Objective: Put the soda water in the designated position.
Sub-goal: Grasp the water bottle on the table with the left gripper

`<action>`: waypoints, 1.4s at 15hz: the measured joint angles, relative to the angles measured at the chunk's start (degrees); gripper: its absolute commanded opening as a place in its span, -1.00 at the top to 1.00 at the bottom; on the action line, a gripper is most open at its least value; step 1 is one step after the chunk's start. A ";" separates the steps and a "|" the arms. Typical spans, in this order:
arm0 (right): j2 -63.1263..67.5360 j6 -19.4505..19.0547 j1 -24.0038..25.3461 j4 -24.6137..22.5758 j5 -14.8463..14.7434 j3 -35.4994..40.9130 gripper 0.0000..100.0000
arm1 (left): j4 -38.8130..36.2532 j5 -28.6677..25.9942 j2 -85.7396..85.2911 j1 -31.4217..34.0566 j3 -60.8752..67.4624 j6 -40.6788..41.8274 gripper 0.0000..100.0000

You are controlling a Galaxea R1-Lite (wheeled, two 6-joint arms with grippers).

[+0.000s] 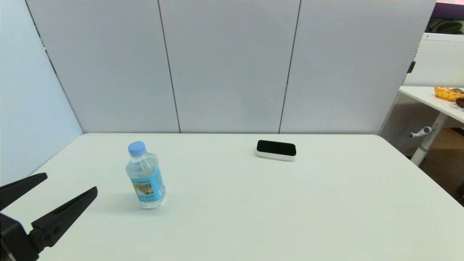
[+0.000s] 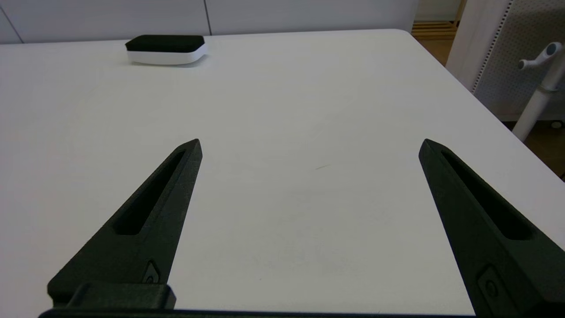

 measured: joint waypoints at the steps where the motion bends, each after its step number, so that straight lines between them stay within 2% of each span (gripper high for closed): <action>1: 0.00 0.00 0.00 0.00 0.00 0.00 -1.00 | -0.52 -0.27 1.85 -0.02 -0.96 -0.50 -1.00; 7: 0.00 -0.02 -0.04 0.00 0.00 0.00 -1.00 | -7.05 -0.35 16.02 0.05 -3.93 -2.34 -1.00; 12: -0.02 -0.02 0.00 0.00 0.00 0.00 -1.00 | -11.26 3.51 24.98 0.17 -2.90 -4.16 -1.00; 15: 0.00 0.00 -0.01 0.02 -0.02 0.00 -1.00 | -13.09 8.69 28.20 0.61 -2.51 -4.30 -1.00; 21: 0.00 0.00 0.00 0.00 -0.02 0.00 -1.00 | -13.69 11.45 31.48 2.93 -1.79 -4.30 -1.00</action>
